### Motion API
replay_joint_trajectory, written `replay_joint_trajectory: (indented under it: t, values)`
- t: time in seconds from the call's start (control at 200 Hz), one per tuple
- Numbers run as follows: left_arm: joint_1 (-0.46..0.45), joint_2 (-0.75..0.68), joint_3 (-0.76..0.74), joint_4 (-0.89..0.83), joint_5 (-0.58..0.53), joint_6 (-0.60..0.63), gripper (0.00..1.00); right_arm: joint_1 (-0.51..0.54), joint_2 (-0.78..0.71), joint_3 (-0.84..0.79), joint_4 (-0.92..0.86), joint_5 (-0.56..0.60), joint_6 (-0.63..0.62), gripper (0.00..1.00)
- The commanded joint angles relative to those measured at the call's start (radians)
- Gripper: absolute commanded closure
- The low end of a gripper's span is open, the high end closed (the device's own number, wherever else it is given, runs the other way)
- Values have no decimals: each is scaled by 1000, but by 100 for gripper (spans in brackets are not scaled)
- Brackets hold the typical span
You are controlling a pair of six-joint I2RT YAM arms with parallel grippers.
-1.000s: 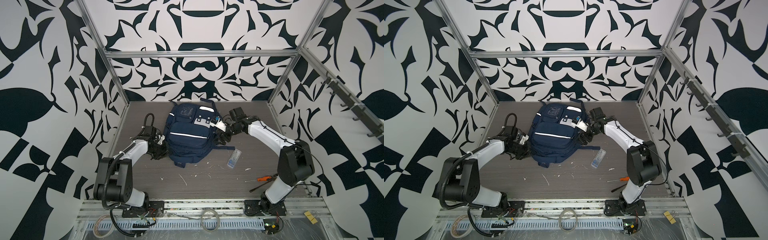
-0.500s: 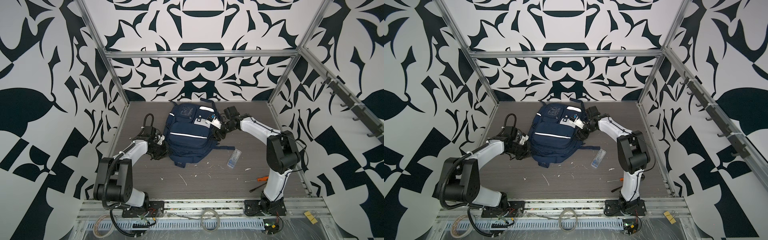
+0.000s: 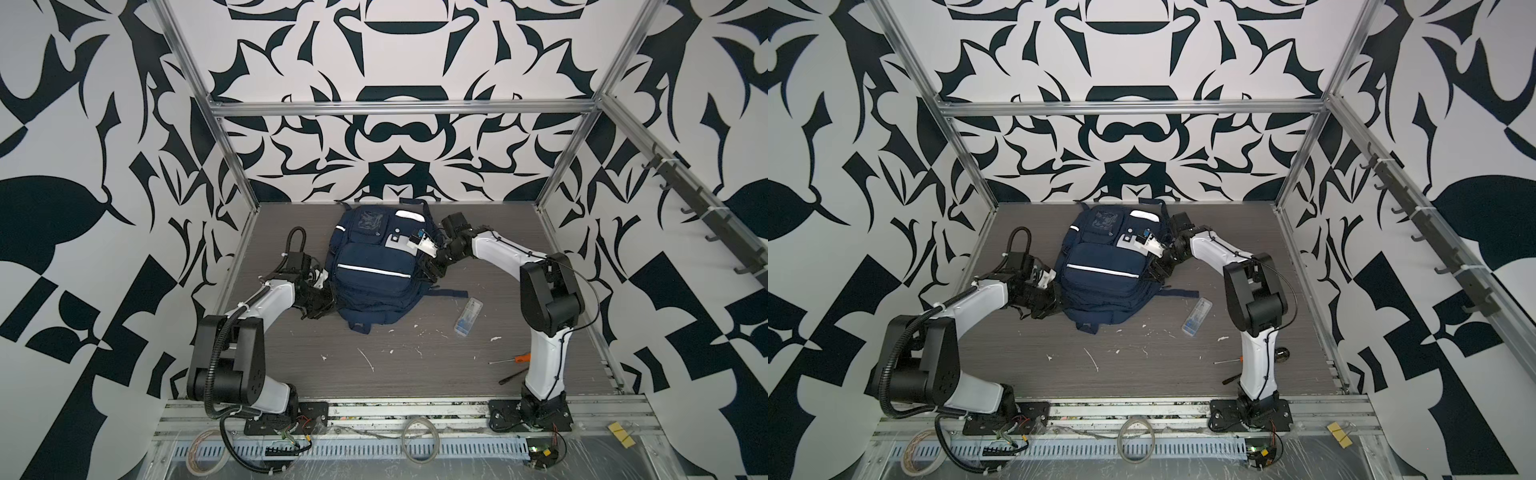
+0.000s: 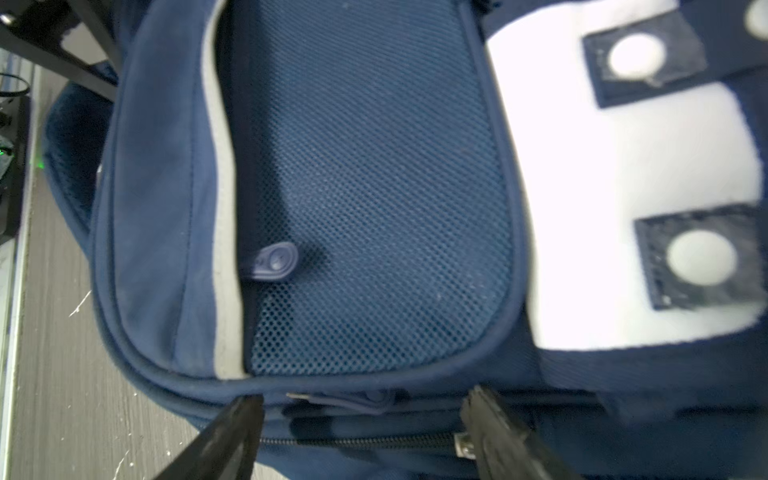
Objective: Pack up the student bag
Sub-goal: 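Drag the zipper pull down the backpack front with the right gripper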
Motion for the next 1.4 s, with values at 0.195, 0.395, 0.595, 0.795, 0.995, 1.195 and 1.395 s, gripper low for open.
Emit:
replay_joint_trajectory:
  t: [0.195,0.395,0.595,0.795,0.995,1.195,1.395]
  values:
    - [-4,-4,20,19,71,-23,100,77,-3,3,-54,-76,-22,18]
    - [-5,-7,36,4,70,-24,100,84,9,20,-48,-64,-25,32]
    - [-3,-10,34,-1,75,-27,100,85,-3,-17,-44,10,-60,72]
    - [-4,7,50,-11,76,-25,100,91,-37,-58,-39,63,-85,86]
    - [-4,13,66,-4,75,-36,100,133,-111,-100,-14,181,-72,99]
    - [-4,22,65,11,77,-41,100,184,-176,-133,-4,231,-15,100]
    - [-5,42,48,90,119,-98,100,271,-190,-156,-81,329,-73,100]
